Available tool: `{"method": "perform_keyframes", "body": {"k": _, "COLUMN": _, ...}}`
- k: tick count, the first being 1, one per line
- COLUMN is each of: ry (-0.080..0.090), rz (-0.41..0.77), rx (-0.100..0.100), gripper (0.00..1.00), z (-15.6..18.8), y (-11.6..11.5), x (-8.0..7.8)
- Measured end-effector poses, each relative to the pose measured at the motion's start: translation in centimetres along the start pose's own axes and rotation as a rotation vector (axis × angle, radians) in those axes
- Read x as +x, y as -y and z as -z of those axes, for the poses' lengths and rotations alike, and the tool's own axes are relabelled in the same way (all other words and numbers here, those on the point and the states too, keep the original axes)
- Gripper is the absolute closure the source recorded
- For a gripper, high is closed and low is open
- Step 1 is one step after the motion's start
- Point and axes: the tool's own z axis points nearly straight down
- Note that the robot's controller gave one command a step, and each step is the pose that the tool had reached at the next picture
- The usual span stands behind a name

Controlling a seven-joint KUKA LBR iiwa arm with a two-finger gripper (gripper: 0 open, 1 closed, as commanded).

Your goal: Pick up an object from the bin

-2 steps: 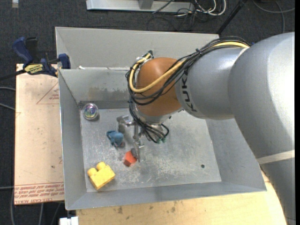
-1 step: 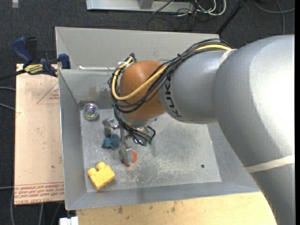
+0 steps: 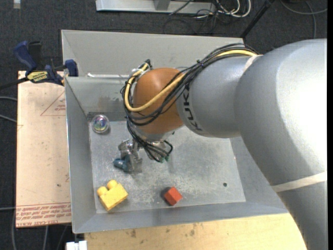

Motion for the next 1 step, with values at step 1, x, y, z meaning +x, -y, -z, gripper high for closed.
{"method": "perform_keyframes", "body": {"k": 1, "ry": 0.002, "rz": 0.026, "rx": 0.002, "gripper": 1.0, "z": 12.7, "y": -0.94, "x": -2.2}}
